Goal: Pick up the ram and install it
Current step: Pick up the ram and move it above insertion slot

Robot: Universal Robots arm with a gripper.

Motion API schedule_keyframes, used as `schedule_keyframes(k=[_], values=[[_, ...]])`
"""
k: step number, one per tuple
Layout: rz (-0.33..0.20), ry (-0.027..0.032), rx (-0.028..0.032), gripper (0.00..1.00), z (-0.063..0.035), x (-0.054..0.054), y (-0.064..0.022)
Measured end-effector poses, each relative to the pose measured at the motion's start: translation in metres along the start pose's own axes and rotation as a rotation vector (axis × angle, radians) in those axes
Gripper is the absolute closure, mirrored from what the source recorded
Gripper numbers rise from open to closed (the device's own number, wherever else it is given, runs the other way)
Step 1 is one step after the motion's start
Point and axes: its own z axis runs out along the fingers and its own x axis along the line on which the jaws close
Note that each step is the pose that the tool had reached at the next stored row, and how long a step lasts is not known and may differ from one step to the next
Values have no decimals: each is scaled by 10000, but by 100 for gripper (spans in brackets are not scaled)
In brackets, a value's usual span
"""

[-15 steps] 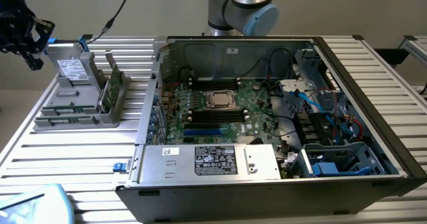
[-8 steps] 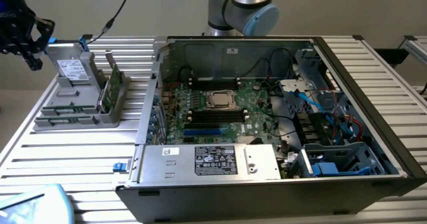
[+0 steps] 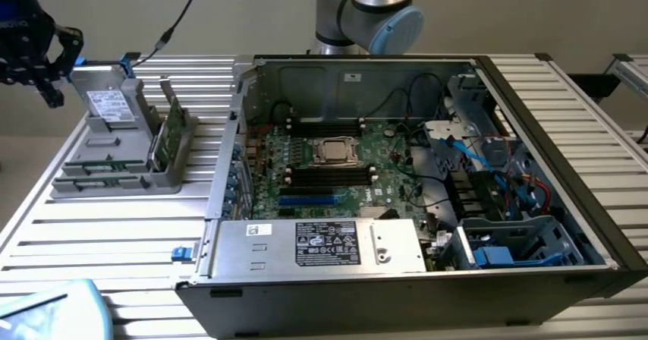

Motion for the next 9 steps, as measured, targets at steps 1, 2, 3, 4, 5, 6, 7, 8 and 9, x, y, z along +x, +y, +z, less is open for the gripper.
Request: schedule_keyframes(k=[1,2,3,4,5,6,7,8,9], values=[[-181,4,-6,89,3,0,0],[-361,9,-11,89,5,0,0],[-542,14,-15,89,8,0,-1],[-721,20,-19,89,11,-1,-1],[-909,26,-23,89,14,-1,-1],[-1093,33,-26,89,16,-1,-1],[-1280,38,-31,89,19,-1,-1],[-1460,43,-36,89,22,-1,-2],[-1640,48,-40,89,25,-1,-2]])
